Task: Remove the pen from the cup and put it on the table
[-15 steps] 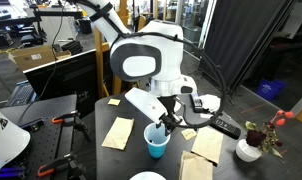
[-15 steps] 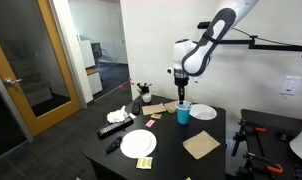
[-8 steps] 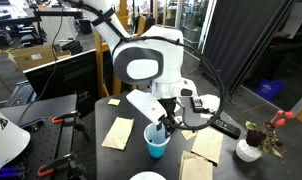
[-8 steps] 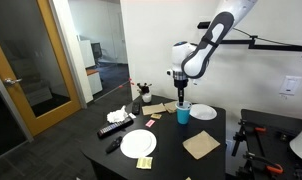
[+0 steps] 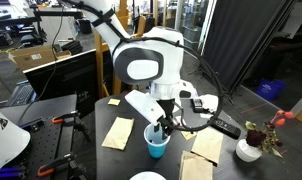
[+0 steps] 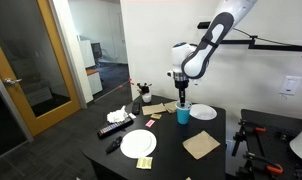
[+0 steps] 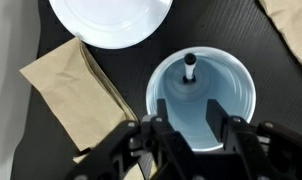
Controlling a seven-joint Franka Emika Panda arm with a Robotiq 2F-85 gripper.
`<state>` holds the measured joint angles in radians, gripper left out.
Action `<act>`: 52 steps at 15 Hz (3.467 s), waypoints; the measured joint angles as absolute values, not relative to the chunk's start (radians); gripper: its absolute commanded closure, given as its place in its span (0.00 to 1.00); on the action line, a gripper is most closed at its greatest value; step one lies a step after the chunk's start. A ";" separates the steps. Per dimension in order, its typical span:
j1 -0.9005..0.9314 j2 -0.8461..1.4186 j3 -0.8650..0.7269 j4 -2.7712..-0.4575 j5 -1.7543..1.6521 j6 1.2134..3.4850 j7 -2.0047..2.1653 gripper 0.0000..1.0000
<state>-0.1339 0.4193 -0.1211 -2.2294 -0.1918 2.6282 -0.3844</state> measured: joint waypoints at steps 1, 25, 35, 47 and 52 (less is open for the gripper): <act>-0.134 0.419 -0.121 -2.229 -0.193 2.619 -0.384 0.56; -0.129 0.500 -0.120 -2.117 -0.217 2.395 -0.384 0.86; -0.121 0.522 -0.119 -2.083 -0.219 2.361 -0.384 0.97; -0.094 0.361 -0.110 -2.080 -0.219 2.227 -0.363 0.97; -0.092 0.235 -0.097 -2.095 -0.219 2.185 -0.364 0.97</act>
<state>-0.0919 0.2354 -0.0975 -2.0949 -0.2188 2.1849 -0.3637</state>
